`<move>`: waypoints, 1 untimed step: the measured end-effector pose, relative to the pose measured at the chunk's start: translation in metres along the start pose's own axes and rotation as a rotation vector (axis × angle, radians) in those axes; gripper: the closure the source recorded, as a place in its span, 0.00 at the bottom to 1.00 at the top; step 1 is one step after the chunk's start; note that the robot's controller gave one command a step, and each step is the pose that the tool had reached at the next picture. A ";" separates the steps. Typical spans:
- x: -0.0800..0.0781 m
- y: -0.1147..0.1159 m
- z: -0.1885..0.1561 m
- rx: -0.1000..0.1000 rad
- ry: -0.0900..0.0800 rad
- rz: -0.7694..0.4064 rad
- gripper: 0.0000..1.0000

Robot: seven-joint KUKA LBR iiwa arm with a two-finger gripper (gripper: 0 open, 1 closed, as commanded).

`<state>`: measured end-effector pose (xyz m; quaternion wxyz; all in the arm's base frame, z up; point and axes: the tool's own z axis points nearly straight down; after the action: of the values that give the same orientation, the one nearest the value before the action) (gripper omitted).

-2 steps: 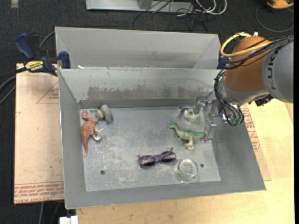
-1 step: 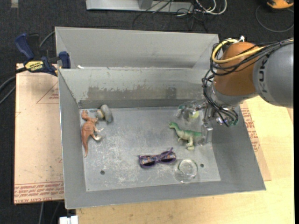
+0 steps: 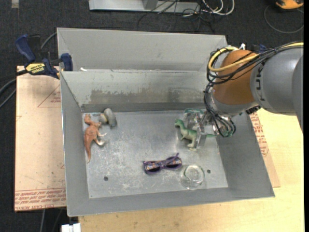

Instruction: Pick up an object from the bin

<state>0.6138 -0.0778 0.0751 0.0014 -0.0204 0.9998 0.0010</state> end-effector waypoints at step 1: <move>0.000 0.000 0.000 0.000 0.000 0.000 1.00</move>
Offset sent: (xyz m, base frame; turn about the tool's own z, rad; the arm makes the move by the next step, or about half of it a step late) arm 0.0009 -0.0002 0.0606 -0.0151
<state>0.6139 -0.0777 0.0751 0.0015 -0.0205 0.9998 0.0009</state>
